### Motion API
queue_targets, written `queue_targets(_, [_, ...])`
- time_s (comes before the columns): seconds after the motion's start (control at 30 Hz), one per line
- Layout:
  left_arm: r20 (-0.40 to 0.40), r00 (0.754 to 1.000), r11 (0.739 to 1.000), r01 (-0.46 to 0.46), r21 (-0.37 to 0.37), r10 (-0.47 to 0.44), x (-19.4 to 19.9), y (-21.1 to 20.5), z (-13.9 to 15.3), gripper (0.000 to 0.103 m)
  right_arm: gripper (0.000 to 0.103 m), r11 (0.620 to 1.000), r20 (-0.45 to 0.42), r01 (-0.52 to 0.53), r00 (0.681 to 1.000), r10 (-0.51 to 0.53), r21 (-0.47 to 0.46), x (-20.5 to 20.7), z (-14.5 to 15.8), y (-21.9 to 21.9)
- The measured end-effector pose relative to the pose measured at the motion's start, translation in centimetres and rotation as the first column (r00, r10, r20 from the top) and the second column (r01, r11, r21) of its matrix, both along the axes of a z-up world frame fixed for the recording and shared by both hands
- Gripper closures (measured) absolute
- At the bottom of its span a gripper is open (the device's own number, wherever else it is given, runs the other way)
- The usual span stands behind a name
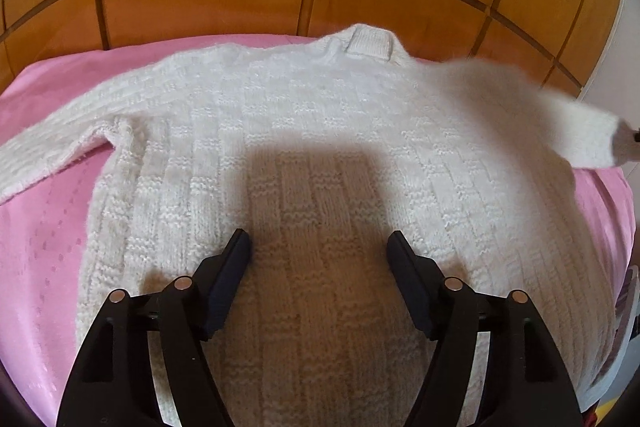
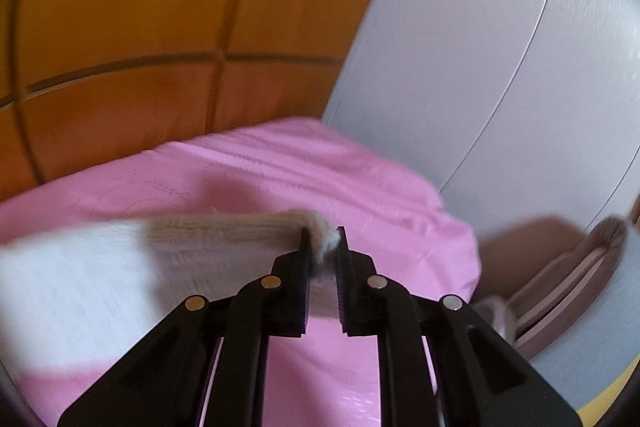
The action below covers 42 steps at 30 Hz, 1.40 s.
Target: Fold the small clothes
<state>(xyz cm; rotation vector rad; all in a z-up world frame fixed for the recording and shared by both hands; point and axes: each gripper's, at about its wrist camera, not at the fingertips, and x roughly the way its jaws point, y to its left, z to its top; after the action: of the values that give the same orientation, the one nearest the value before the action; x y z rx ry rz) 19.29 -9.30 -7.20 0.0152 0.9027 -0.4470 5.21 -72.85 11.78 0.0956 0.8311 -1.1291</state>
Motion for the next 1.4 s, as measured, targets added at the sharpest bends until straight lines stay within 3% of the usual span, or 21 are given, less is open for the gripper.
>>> queue_targets(0.03, [-0.001,1.0,1.0,0.001,0.001,-0.001,0.0,0.0,0.0,0.032,0.094,1.0,0.011,0.019,1.0,-0.019,0.004,0.3,-0.3,-0.7])
queue_targets(0.07, [-0.002,1.0,1.0,0.002,0.003,-0.002,0.1,0.0,0.0,0.031,0.088,0.999,0.027,0.033,0.999,-0.033,0.009,0.3,-0.3,-0.9])
queue_targets(0.1, [-0.003,1.0,1.0,0.003,0.003,-0.003,0.2,-0.1,0.1,0.031,0.076,0.999,0.057,0.042,0.997,-0.043,0.022,0.3,-0.4,-1.1])
queue_targets(0.13, [-0.005,1.0,1.0,0.005,0.003,-0.005,0.2,-0.1,0.1,0.03,0.039,0.998,0.083,0.045,0.995,-0.047,0.033,0.5,-0.6,-1.5])
queue_targets(0.17, [-0.007,1.0,1.0,0.008,0.002,-0.008,0.2,-0.1,0.2,0.03,0.03,0.998,0.115,0.038,0.992,-0.042,0.041,0.5,-0.9,-1.4])
queue_targets(0.27, [-0.034,0.999,0.999,0.016,-0.043,-0.018,0.5,0.4,0.7,0.03,0.031,0.98,0.182,-0.095,0.981,0.063,0.173,1.0,-3.3,1.3])
queue_targets(0.37, [-0.075,0.997,0.992,-0.001,-0.126,-0.008,0.5,2.5,1.9,0.03,0.031,0.9,0.255,-0.286,0.945,0.207,0.329,0.3,-5.8,6.5])
queue_targets(0.47, [-0.074,0.997,0.986,-0.045,-0.162,0.034,-0.2,5.5,3.3,0.03,0.031,0.75,0.342,-0.464,0.88,0.33,0.471,-0.4,-8.3,12.5])
queue_targets(0.57, [-0.088,0.992,0.977,-0.107,-0.184,0.092,-1.3,9.6,3.9,0.03,0.03,0.57,0.44,-0.584,0.811,0.385,0.578,-0.9,-10.1,17.7])
queue_targets(0.7, [-0.152,0.976,0.96,-0.183,-0.213,0.153,-2.8,14.2,3.0,0.03,0.029,0.402,0.505,-0.661,0.747,0.433,0.633,-1.9,-11.3,23.4])
queue_targets(0.83, [-0.266,0.954,0.924,-0.219,-0.313,0.136,-5.4,17.6,1.0,0.036,0.029,0.323,0.516,-0.692,0.707,0.483,0.646,-4.4,-11.3,27.2])
queue_targets(0.9, [-0.298,0.95,0.914,-0.198,-0.354,0.091,-6.9,18.0,0.4,0.052,0.03,0.27,0.522,-0.7,0.688,0.504,0.662,-6.0,-11.3,28.4])
queue_targets(1.0, [-0.336,0.942,0.9,-0.161,-0.406,0.017,-9.1,17.8,-0.6,0.059,0.034,0.208,0.521,-0.694,0.674,0.524,0.689,-7.9,-11.7,29.7])
queue_targets(1.1, [-0.355,0.933,0.888,-0.111,-0.446,-0.062,-11.0,17.1,-1.1,0.059,0.042,0.182,0.51,-0.687,0.665,0.545,0.703,-10.1,-12.6,31.7])
queue_targets(1.13, [-0.357,0.93,0.888,-0.091,-0.451,-0.087,-11.5,16.6,-1.1,0.062,0.053,0.18,0.502,-0.684,0.664,0.554,0.707,-10.1,-12.7,32.0])
queue_targets(1.17, [-0.355,0.93,0.893,-0.074,-0.445,-0.1,-11.9,16.3,-1.1,0.077,0.073,0.19,0.489,-0.678,0.668,0.561,0.71,-10.3,-12.7,32.2])
queue_targets(1.2, [-0.349,0.931,0.899,-0.062,-0.434,-0.105,-12.1,16.0,-0.9,0.094,0.086,0.207,0.47,-0.67,0.675,0.568,0.713,-10.0,-12.6,32.4])
queue_targets(1.23, [-0.329,0.939,0.9,-0.053,-0.433,-0.104,-12.2,15.8,-0.3,0.097,0.092,0.216,0.466,-0.671,0.676,0.571,0.709,-9.7,-12.3,32.3])
queue_targets(1.27, [-0.309,0.945,0.895,-0.042,-0.445,-0.109,-12.1,15.7,0.4,0.098,0.092,0.227,0.471,-0.686,0.666,0.578,0.691,-9.2,-11.5,32.3])
queue_targets(1.4, [-0.139,0.978,0.851,0.062,-0.521,-0.157,-12.3,15.7,7.2,0.099,0.093,0.259,0.578,-0.808,0.566,0.588,0.529,-10.2,-3.8,31.8])
